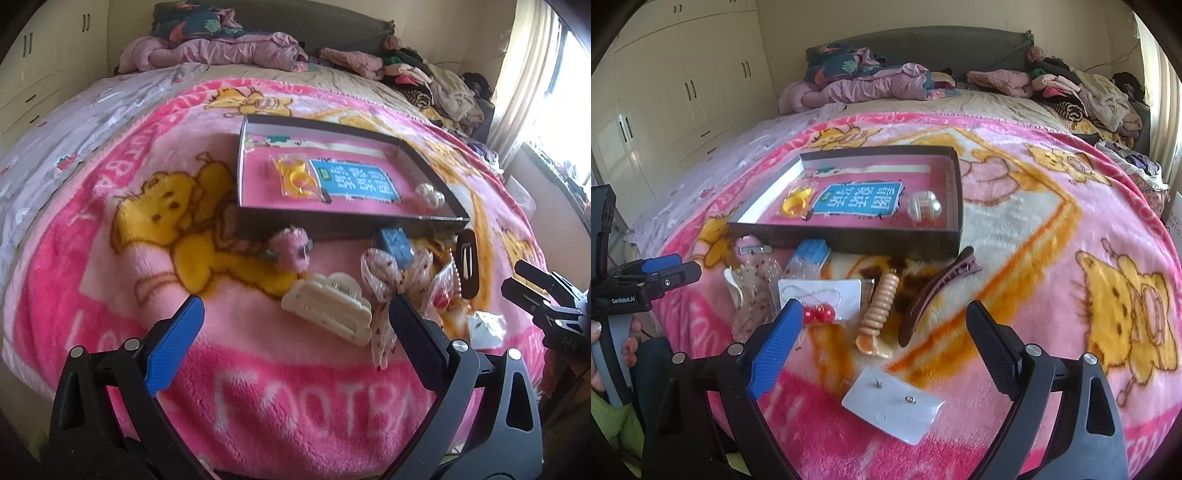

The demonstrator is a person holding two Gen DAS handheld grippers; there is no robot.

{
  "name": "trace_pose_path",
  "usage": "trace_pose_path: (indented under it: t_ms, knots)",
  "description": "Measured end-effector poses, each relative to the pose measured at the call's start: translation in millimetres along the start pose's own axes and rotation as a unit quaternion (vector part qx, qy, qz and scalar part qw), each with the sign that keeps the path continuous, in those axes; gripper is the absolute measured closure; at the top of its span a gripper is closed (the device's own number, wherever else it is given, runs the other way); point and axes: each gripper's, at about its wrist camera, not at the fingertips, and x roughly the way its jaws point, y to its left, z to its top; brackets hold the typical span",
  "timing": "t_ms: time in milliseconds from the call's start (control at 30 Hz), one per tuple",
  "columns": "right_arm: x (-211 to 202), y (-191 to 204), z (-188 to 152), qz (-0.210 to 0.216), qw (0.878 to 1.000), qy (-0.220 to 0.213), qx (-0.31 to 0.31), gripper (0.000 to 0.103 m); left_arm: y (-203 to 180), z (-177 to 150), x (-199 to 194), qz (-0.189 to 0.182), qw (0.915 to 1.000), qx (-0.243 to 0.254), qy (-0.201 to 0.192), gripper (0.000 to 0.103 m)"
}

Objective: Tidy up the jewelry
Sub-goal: 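Withdraw both open tools from the box back toward the pile, then grasp the cream claw clip with the left tool while the right tool grasps the maroon hair clip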

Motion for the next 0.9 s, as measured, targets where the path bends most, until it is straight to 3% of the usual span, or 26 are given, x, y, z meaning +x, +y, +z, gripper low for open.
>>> trace_pose_path:
  t_ms: [333,900]
  knots:
    - [5.5,-1.8,-10.3,0.0,1.0,0.008,0.002,0.02,-5.3,-14.3,15.8,0.007,0.9995,0.017,0.026,0.011]
    - [25.0,-21.6,-8.2,-0.006,1.0,0.015,0.017,0.024,-14.4,-3.6,54.5,0.014,0.9983,0.044,0.036,0.011]
